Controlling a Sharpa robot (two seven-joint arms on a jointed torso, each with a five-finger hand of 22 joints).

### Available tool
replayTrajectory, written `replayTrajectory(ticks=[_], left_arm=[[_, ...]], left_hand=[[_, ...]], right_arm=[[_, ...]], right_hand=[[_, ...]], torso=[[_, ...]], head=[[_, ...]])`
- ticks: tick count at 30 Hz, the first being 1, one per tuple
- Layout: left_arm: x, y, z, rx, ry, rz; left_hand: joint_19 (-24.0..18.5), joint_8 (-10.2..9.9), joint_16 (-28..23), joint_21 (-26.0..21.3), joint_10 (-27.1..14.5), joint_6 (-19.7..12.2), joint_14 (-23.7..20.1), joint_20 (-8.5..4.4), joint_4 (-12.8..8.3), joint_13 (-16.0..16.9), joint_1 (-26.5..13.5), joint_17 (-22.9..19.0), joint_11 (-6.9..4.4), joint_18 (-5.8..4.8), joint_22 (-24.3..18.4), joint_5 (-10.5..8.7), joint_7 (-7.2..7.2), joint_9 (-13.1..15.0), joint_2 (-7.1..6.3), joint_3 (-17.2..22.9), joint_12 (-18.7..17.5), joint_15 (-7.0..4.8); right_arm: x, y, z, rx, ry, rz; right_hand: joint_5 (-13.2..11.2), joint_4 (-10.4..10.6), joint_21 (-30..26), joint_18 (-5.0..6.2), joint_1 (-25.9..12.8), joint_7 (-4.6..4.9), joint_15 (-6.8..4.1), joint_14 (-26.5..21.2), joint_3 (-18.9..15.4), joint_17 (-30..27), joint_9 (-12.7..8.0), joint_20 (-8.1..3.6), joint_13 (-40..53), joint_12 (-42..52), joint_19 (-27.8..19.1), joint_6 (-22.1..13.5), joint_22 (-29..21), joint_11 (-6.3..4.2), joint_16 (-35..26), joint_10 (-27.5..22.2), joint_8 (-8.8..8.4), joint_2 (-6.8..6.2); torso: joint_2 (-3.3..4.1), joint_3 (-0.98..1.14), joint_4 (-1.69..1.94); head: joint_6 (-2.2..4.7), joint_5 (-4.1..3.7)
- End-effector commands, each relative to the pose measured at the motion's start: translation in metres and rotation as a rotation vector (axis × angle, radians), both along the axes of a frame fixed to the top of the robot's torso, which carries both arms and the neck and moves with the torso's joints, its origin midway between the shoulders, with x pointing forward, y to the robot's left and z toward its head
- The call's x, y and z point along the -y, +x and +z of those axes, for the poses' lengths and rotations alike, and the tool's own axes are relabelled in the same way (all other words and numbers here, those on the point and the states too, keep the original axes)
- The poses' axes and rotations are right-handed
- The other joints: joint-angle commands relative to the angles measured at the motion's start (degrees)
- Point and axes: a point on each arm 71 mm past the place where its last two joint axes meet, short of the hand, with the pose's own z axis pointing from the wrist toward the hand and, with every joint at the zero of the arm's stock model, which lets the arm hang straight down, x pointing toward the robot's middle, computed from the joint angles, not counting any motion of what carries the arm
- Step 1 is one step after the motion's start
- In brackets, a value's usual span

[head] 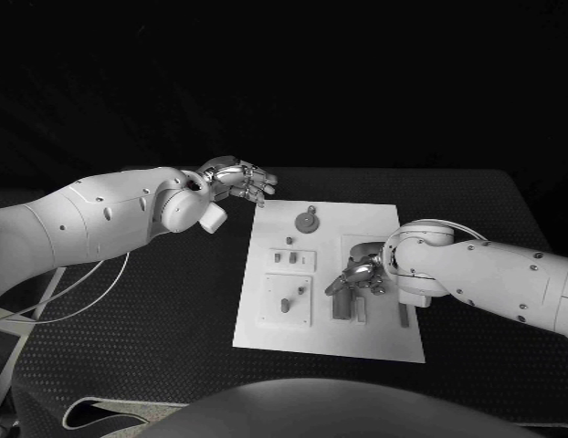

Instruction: Assemble the parts on the task board

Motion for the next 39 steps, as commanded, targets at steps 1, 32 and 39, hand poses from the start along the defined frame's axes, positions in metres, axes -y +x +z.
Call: replayTrajectory(ticks=[1, 32, 39], left_arm=[[0.0027, -0.0004, 0.0011, 0.002, -0.008, -0.018], [0.0014, -0.0010, 0.0010, 0.001, -0.005, -0.014], [0.0010, -0.0012, 0.0008, -0.001, -0.004, -0.015]], left_hand=[[0.0, 0.3, -0.3, -0.3, -0.4, -0.4, 0.0, 0.09, 0.4, -0.1, -0.2, 0.1, -0.03, 0.89, 0.1, -0.03, -0.08, -0.1, -0.60, 0.0, -0.2, 0.55], [0.0, 0.4, -0.4, -0.3, -0.4, -0.4, 0.0, 0.10, 0.4, -0.1, -0.2, 0.2, -0.03, 0.89, 0.1, -0.03, -0.08, -0.1, -0.67, -0.1, -0.2, 0.55], [0.0, 0.4, -0.4, -0.3, -0.4, -0.4, 0.0, 0.10, 0.4, -0.1, -0.2, 0.2, -0.03, 0.89, 0.1, -0.04, -0.08, -0.1, -0.70, -0.1, -0.2, 0.55]], right_arm=[[-0.0009, -0.0060, -0.0088, 0.014, -0.042, 0.025], [-0.0018, -0.0077, -0.0080, 0.056, -0.076, 0.058], [-0.0008, -0.0071, -0.0075, 0.071, -0.084, 0.061]], right_hand=[[0.4, -4.3, -0.3, 1.08, -0.3, 0.31, -0.56, -1.2, 4.8, -0.1, -0.1, -0.03, 0.1, -0.4, -0.6, -0.7, 0.6, 0.13, -0.3, -0.4, -0.78, -0.73], [0.4, 5.8, -1.1, 1.08, -7.5, 0.53, -0.62, -1.7, 11.7, 0.1, 0.1, -0.55, 0.5, -0.9, -0.2, -1.7, 0.7, 0.33, -0.7, -0.9, -0.76, -12.71], [0.4, 8.9, -1.0, 1.08, -8.3, 0.54, -0.66, -1.8, 12.6, 0.1, 0.4, -0.64, 0.6, -0.9, -0.3, -1.9, 0.8, 0.32, -0.6, -1.0, -0.60, -15.33]], torso=[[0.00, -0.01, 0.01], [0.02, -0.03, -0.01], [0.02, -0.01, 0.02]], head=[[0.00, -0.08], [0.00, -0.05], [0.00, -0.05]])
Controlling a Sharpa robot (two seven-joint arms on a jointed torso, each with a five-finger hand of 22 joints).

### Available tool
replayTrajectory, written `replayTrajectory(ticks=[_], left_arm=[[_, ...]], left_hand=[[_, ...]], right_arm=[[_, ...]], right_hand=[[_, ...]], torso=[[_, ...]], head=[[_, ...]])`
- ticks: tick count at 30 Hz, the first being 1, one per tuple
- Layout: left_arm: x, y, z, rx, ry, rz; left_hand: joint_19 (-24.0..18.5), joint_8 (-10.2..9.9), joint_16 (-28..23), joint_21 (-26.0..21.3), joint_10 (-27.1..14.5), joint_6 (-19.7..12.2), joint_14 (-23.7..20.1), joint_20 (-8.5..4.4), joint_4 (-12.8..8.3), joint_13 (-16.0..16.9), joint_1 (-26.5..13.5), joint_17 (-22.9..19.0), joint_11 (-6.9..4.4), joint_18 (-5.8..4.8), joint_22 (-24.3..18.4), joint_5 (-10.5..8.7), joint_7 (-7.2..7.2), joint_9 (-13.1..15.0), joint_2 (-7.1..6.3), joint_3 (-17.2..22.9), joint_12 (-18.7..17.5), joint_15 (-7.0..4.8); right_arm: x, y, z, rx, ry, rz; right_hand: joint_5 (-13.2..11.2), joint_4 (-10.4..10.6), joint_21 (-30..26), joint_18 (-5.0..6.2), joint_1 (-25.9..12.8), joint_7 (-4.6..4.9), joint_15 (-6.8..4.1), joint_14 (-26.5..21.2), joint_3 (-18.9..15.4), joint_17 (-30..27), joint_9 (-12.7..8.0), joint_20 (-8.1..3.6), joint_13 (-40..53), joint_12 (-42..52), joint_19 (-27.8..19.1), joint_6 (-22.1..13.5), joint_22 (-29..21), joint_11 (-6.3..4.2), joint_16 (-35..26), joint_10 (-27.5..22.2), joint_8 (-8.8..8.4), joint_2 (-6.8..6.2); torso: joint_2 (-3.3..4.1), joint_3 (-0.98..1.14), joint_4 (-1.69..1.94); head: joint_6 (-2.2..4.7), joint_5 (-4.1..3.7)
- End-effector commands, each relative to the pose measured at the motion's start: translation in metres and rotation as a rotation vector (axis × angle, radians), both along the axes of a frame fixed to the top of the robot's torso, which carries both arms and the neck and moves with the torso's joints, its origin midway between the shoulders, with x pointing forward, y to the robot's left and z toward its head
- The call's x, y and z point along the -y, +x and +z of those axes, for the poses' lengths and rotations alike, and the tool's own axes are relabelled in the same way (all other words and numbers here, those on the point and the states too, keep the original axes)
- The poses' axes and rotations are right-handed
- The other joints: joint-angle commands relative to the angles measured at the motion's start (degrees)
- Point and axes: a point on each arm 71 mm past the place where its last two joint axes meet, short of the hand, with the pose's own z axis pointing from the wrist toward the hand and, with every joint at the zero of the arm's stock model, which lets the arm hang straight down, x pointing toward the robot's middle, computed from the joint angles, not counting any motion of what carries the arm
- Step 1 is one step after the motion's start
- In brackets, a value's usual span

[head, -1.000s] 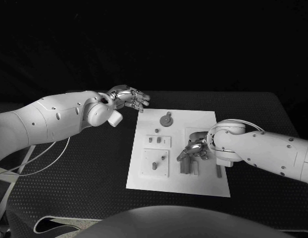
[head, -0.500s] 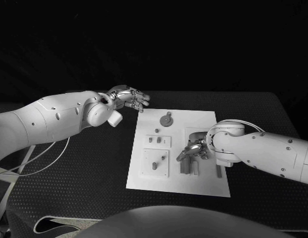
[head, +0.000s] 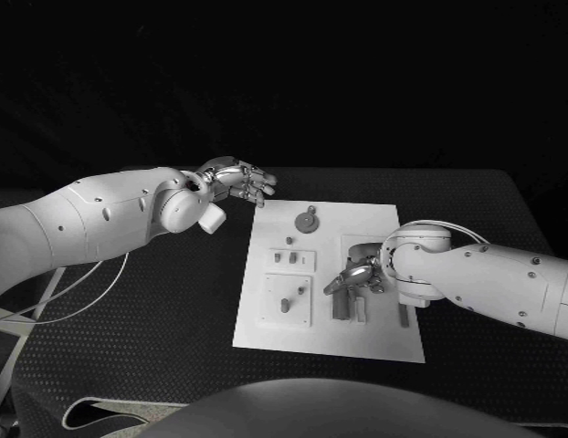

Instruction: Assemble the parts on the task board

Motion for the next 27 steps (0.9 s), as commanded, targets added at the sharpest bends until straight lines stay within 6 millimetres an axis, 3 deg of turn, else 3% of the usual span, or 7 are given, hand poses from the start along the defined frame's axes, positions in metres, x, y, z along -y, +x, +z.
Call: replayTrajectory(ticks=[1, 14, 27], left_arm=[[0.002, 0.000, 0.001, 0.002, -0.006, -0.015], [0.001, 0.000, 0.001, 0.004, -0.003, -0.014], [0.001, 0.000, 0.001, 0.005, -0.003, -0.014]], left_hand=[[0.0, 0.4, -0.2, -0.3, -0.4, -0.4, 0.0, 0.10, 0.4, -0.1, 0.0, 0.1, -0.01, 0.56, 0.1, -0.04, -0.08, -0.1, -0.48, -0.1, -0.2, 0.55], [-0.1, 0.4, -0.2, -0.3, -0.4, -0.5, 0.0, 0.11, 0.5, -0.1, 0.0, 0.1, 0.01, 0.56, 0.1, -0.03, -0.07, -0.1, -0.52, -0.1, -0.2, 0.57], [-0.1, 0.4, -0.3, -0.3, -0.5, -0.5, 0.0, 0.11, 0.5, -0.1, 0.0, 0.2, 0.02, 0.56, 0.1, -0.03, -0.07, -0.1, -0.53, -0.1, -0.2, 0.57]], right_arm=[[0.004, -0.004, -0.009, 0.012, -0.044, 0.005], [0.014, -0.005, -0.002, 0.115, -0.007, -0.010], [0.024, -0.007, 0.025, 0.229, 0.066, 0.013]], right_hand=[[-0.2, 0.5, -0.2, 0.26, 0.0, 0.66, -0.14, -0.3, -0.1, 0.1, 0.0, -0.40, 0.1, -0.3, -0.1, -1.9, 0.8, 0.14, -0.2, -0.4, -0.59, -0.74], [-0.2, 1.2, 0.0, 0.26, 0.0, 0.58, -0.23, -0.3, -0.3, 0.1, 0.2, -0.58, 0.1, -0.2, -0.1, -1.8, 0.9, 0.06, -0.1, -0.3, -0.42, -0.91], [-0.2, -1.7, 0.4, 0.26, 3.3, 0.37, -0.42, 0.4, -2.0, 0.0, 0.6, -1.00, -0.1, -0.3, 0.5, -1.5, 0.8, -0.16, 0.0, 0.4, -0.09, 0.45]], torso=[[-0.01, 0.01, 0.01], [-0.03, 0.06, -0.02], [-0.03, 0.01, -0.10]], head=[[0.00, -0.02], [0.00, -0.08], [0.00, -0.33]])
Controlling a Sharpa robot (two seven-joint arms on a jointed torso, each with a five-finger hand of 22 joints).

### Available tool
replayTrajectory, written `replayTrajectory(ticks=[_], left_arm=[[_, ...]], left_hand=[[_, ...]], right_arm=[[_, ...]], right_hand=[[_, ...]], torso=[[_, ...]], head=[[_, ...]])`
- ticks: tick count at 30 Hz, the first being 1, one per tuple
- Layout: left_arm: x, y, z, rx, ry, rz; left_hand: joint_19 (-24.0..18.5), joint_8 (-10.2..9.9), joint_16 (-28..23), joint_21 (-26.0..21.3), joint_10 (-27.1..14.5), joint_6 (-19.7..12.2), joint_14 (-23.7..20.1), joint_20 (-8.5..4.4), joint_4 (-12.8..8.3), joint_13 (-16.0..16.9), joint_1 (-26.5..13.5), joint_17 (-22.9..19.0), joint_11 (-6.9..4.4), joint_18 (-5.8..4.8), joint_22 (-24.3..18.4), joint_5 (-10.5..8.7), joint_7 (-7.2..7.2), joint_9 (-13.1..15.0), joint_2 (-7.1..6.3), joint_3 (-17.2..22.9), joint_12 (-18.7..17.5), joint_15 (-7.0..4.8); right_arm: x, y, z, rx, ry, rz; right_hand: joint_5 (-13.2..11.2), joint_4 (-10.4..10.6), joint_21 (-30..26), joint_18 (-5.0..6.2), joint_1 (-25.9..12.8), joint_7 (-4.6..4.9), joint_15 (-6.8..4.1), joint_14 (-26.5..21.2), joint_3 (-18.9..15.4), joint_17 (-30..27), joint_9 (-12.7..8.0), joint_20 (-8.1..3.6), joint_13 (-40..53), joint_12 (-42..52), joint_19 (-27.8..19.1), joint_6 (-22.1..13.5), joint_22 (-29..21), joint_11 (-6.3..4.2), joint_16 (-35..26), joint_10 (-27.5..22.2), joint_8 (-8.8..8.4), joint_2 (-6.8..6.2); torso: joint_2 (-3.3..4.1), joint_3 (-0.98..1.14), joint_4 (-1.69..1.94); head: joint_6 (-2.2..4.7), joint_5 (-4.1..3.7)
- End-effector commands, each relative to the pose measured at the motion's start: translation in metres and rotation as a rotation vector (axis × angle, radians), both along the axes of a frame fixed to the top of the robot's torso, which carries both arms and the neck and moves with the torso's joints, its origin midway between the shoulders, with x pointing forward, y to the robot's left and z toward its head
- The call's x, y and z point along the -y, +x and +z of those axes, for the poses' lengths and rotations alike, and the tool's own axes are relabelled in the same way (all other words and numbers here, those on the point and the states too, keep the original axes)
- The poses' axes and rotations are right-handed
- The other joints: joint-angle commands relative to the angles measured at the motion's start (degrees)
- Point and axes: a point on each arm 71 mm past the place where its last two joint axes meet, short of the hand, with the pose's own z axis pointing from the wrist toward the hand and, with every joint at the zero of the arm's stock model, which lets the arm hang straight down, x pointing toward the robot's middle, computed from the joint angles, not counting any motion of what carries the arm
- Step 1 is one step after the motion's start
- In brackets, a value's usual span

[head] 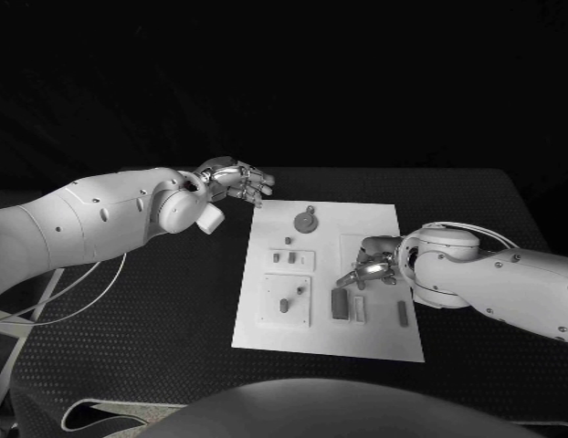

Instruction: Assemble the parts on the task board

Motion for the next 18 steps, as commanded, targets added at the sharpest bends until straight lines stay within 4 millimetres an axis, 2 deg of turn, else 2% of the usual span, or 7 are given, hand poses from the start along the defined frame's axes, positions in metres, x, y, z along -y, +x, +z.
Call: replayTrajectory(ticks=[1, 7, 12, 13, 14, 16, 18], left_arm=[[0.002, 0.000, 0.001, 0.005, -0.006, -0.017], [0.002, 0.000, 0.001, 0.006, -0.006, -0.016], [0.001, -0.001, 0.002, 0.013, -0.002, -0.015], [0.000, -0.001, 0.002, 0.017, -0.003, -0.013], [0.000, -0.001, 0.002, 0.017, -0.003, -0.013], [-0.001, -0.001, 0.002, 0.021, -0.002, -0.008], [-0.002, -0.001, 0.002, 0.021, 0.000, -0.005]], left_hand=[[-0.1, 0.2, -0.3, -0.3, -0.5, -0.5, 0.0, 0.11, 0.4, 0.0, 0.0, 0.1, 0.02, 0.98, 0.1, -0.03, -0.07, 0.0, -0.53, 0.1, -0.2, 0.57], [-0.1, 0.2, -0.3, -0.3, -0.5, -0.5, 0.0, 0.10, 0.4, -0.1, 0.0, 0.1, 0.02, 0.98, 0.1, -0.03, -0.07, -0.1, -0.53, 0.1, -0.2, 0.57], [-0.1, 0.2, -0.3, -0.4, -0.5, -0.5, 0.0, 0.10, 0.4, -0.1, 0.0, 0.1, 0.02, 0.98, 0.1, -0.03, -0.07, -0.1, -0.53, 0.1, -0.2, 0.57], [-0.1, 0.2, -0.3, -0.4, -0.5, -0.5, 0.0, 0.10, 0.4, 0.0, 0.0, 0.1, 0.02, 0.98, 0.1, -0.03, -0.07, -0.1, -0.53, 0.1, -0.2, 0.57], [-0.1, 0.2, -0.3, -0.4, -0.5, -0.5, 0.0, 0.10, 0.4, 0.0, 0.0, 0.1, 0.02, 0.98, 0.1, -0.03, -0.07, -0.1, -0.53, 0.1, -0.2, 0.57], [-0.1, 0.2, -0.3, -0.4, -0.5, -0.5, 0.0, 0.10, 0.4, 0.0, 0.1, 0.1, 0.02, 0.99, 0.1, -0.03, -0.07, -0.1, -0.52, 0.1, -0.2, 0.57], [-0.1, 0.2, -0.3, -0.4, -0.5, -0.5, 0.0, 0.10, 0.4, 0.0, 0.1, 0.1, 0.02, 0.99, 0.1, -0.03, -0.07, -0.1, -0.51, 0.1, -0.2, 0.57]], right_arm=[[-0.004, -0.003, 0.006, 0.071, 0.041, 0.038], [-0.007, -0.009, 0.014, 0.157, 0.099, 0.116], [0.012, -0.005, 0.017, 0.195, 0.144, 0.066], [0.021, -0.005, 0.016, 0.167, 0.174, 0.014], [0.022, -0.005, 0.016, 0.160, 0.178, 0.007], [0.040, -0.009, 0.010, 0.035, 0.167, -0.060], [0.050, -0.013, 0.008, -0.076, 0.129, -0.044]], right_hand=[[-0.3, -0.5, 0.4, 0.75, 0.8, -0.02, -0.18, 0.2, -0.1, -0.1, 0.1, -0.17, -0.1, -0.3, 0.3, 0.5, 0.7, -0.04, 0.0, 0.3, 0.25, -0.01], [-0.3, -4.7, 0.3, 0.75, 5.0, -0.10, -0.20, 0.6, -0.8, -0.3, 0.1, -0.19, -0.2, -0.4, 0.6, 0.8, 0.6, -0.12, -0.2, 0.8, 0.29, 1.28], [-0.3, -10.4, 0.2, 0.75, 11.2, 0.15, 0.02, 1.2, -2.1, -0.5, -0.2, 0.10, -0.4, -0.4, 1.0, 0.5, 0.5, 0.07, -0.5, 1.4, -0.12, 4.81], [-0.3, -11.6, 0.1, 0.75, 12.8, 0.65, 0.31, 1.3, -2.9, -0.6, -0.6, 0.28, -0.4, -0.4, 1.1, -0.8, 0.5, 0.51, -0.6, 1.7, -0.98, 5.72], [-0.3, -11.6, 0.1, 0.75, 12.8, 0.70, 0.36, 1.3, -3.0, -0.6, -0.6, 0.30, -0.4, -0.4, 1.1, -0.9, 0.5, 0.56, -0.6, 1.7, -1.05, 5.82], [-0.3, -11.6, 0.0, 0.75, 13.1, 0.87, 0.57, 1.4, -3.6, -0.6, -0.8, 0.44, -0.4, -0.4, 1.1, -1.2, 0.4, 0.75, -0.7, 1.8, -1.30, 6.32], [-0.3, -11.3, -0.5, 0.75, 12.5, 1.59, 1.12, 1.1, -4.5, -0.7, -1.6, 0.84, -0.5, -0.6, 0.5, -3.2, 0.3, 1.42, -1.0, 1.7, -2.73, 7.05]], torso=[[0.00, -0.02, -0.03], [0.04, 0.09, 0.06], [0.02, -0.01, 0.00], [0.01, -0.04, -0.03], [0.01, -0.04, -0.04], [0.02, -0.03, 0.00], [0.00, -0.01, 0.01]], head=[[0.00, -0.10], [0.00, -0.29], [0.00, -0.74], [0.00, -0.97], [0.00, -0.99], [0.00, -1.40], [0.00, -1.76]])
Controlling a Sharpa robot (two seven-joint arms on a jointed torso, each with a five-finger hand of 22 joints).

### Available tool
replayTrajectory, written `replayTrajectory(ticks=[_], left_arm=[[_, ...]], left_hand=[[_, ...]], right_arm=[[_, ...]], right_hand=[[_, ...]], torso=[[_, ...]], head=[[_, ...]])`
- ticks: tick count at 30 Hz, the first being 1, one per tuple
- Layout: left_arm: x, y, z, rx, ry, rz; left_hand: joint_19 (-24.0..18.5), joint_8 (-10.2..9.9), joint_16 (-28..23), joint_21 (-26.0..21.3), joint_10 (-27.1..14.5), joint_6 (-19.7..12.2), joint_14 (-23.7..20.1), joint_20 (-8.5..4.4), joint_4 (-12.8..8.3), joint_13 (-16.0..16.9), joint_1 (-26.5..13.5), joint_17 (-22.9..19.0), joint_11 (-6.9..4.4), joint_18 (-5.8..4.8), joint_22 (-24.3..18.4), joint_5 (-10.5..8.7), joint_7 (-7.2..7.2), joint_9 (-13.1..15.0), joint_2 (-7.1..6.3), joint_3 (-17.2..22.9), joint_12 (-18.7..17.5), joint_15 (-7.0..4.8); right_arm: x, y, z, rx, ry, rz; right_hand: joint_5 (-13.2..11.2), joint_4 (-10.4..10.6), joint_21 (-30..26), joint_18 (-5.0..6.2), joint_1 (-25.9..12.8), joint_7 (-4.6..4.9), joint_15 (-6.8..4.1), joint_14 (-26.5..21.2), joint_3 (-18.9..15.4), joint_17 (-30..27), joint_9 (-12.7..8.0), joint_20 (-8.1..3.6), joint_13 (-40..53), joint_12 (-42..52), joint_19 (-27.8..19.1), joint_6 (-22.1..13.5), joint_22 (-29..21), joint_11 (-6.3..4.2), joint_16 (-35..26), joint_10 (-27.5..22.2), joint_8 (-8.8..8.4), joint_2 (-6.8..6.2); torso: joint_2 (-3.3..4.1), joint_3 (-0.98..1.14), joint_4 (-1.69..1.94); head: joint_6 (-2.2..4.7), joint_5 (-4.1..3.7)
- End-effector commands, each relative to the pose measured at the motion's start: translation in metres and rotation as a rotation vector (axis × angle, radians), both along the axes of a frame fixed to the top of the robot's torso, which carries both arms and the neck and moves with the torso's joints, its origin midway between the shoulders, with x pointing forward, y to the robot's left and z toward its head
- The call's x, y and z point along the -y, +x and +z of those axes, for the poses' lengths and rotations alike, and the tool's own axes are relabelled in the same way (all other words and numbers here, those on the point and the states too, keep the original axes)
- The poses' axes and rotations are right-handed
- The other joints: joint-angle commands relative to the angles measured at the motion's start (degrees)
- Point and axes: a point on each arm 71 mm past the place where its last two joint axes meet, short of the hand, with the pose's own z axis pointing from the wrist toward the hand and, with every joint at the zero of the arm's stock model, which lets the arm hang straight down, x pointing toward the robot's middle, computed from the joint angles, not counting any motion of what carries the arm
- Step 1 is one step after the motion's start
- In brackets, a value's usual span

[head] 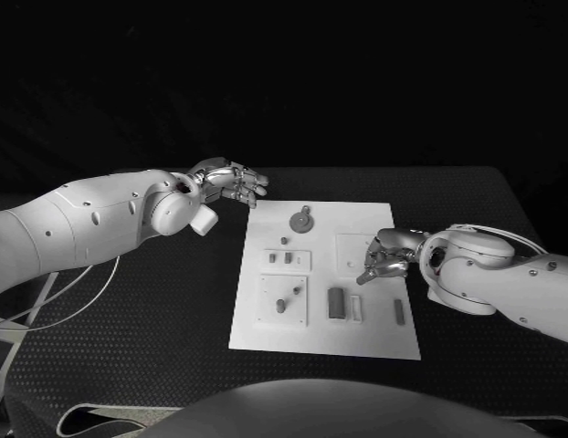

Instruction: Assemble the parts on the task board

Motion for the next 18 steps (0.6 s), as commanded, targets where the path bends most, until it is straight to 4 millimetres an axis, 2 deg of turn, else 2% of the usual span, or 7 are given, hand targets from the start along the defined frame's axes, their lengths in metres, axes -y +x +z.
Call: replayTrajectory(ticks=[1, 3, 8, 9, 11, 14, 18], left_arm=[[0.001, 0.000, 0.002, 0.016, -0.004, -0.006], [0.000, 0.000, 0.002, 0.016, -0.005, -0.006], [0.001, 0.000, 0.002, 0.015, -0.004, -0.007], [0.001, 0.000, 0.002, 0.016, -0.005, -0.008], [0.003, -0.001, 0.002, 0.017, -0.006, -0.010], [0.004, -0.001, 0.002, 0.015, -0.001, -0.012], [0.004, -0.002, 0.002, 0.019, 0.007, -0.013]], left_hand=[[-0.1, 0.2, -0.3, -0.4, -0.5, -0.5, 0.0, 0.10, 0.4, 0.0, 0.1, 0.1, 0.02, 0.54, 0.1, -0.03, -0.07, -0.1, -0.52, 0.1, -0.2, 0.56], [-0.1, 0.2, -0.3, -0.4, -0.4, -0.5, 0.0, 0.10, 0.3, 0.0, 0.1, 0.1, 0.02, 0.54, 0.1, -0.03, -0.08, -0.1, -0.53, 0.1, -0.2, 0.56], [-0.1, 0.2, -0.3, -0.4, -0.4, -0.5, 0.0, 0.10, 0.3, 0.0, 0.1, 0.1, 0.02, 0.54, 0.1, -0.03, -0.08, -0.1, -0.54, 0.1, -0.2, 0.56], [-0.1, 0.2, -0.3, -0.4, -0.4, -0.5, 0.0, 0.10, 0.3, 0.0, 0.1, 0.1, 0.02, 0.54, 0.1, -0.03, -0.08, -0.1, -0.56, 0.1, -0.2, 0.56], [-0.1, 0.3, -0.3, -0.4, -0.4, -0.5, 0.0, 0.10, 0.3, 0.0, 0.1, 0.1, 0.01, 0.54, 0.1, -0.03, -0.08, -0.1, -0.61, 0.1, -0.2, 0.56], [-0.1, 0.3, -0.3, -0.4, -0.4, -0.5, 0.0, 0.10, 0.3, 0.0, 0.1, 0.1, 0.01, 0.54, 0.1, -0.03, -0.08, -0.1, -0.63, 0.1, -0.2, 0.56], [-0.1, 0.3, -0.3, -0.4, -0.4, -0.5, 0.0, 0.10, 0.3, 0.0, 0.1, 0.1, 0.02, 0.53, 0.1, -0.03, -0.08, -0.1, -0.68, 0.1, -0.2, 0.56]], right_arm=[[0.011, -0.006, -0.001, -0.207, 0.021, -0.005], [0.018, -0.008, 0.002, -0.277, -0.004, -0.017], [0.034, -0.017, -0.001, -0.415, -0.158, -0.017], [0.036, -0.017, -0.001, -0.418, -0.172, -0.019], [0.042, -0.016, -0.001, -0.398, -0.184, -0.052], [0.052, -0.010, 0.003, -0.297, -0.198, -0.110], [0.059, -0.006, 0.003, -0.250, -0.221, -0.139]], right_hand=[[-0.3, 0.6, -0.8, 0.87, -0.9, 1.83, 1.19, -0.4, -1.0, -0.2, -1.1, 0.86, -0.2, -0.5, -0.9, -3.3, 0.3, 1.12, -0.5, 0.0, -1.75, 1.29], [-0.3, 0.6, -0.7, 0.87, -0.8, 1.86, 1.45, -0.4, -1.1, -0.1, -1.4, 1.01, -0.2, -0.4, -0.9, -2.8, 0.4, 1.22, -0.5, 0.3, -1.72, 2.63], [-0.3, 0.8, -0.9, 0.87, -1.6, 1.99, 1.60, -0.4, -1.6, -0.2, -1.8, 1.25, -0.3, -0.6, -1.0, -2.9, 0.4, 1.35, -0.6, 0.5, -1.97, 3.55], [-0.2, 4.1, -1.7, 0.65, -5.6, 2.21, 1.83, -0.9, -2.3, -0.5, -2.0, 1.69, -0.6, -1.4, -1.8, -3.4, 0.1, 1.56, -1.4, 0.0, -2.35, 7.20], [-0.3, 4.2, -2.1, 0.86, -7.8, 2.21, 1.92, -1.0, -3.4, -0.7, -2.1, 1.80, -0.8, -1.9, -2.3, -3.3, 0.1, 1.57, -1.9, -0.1, -2.35, 9.10], [-0.3, 3.0, -2.1, 0.87, -8.6, 1.75, 1.80, -0.6, -3.9, -0.7, -1.7, 1.75, -0.8, -2.0, -2.0, -2.2, 0.1, 1.18, -2.0, 0.2, -1.43, 9.26], [-0.3, 2.1, -2.3, 0.87, -9.1, 1.49, 1.62, -0.3, -3.9, -0.9, -1.3, 1.64, -0.9, -2.3, -1.8, -1.9, 0.1, 0.90, -2.3, 0.5, -0.96, 8.66]], torso=[[-0.04, -0.01, 0.01], [-0.05, 0.00, 0.02], [-0.04, 0.03, -0.17], [-0.02, 0.03, -0.15], [-0.01, 0.06, -0.11], [0.04, 0.06, 0.08], [-0.03, -0.11, -0.08]], head=[[0.00, -0.92], [0.00, -1.60], [0.00, -2.39], [0.00, -2.44], [0.00, -2.56], [0.00, -2.94], [0.00, -3.15]])
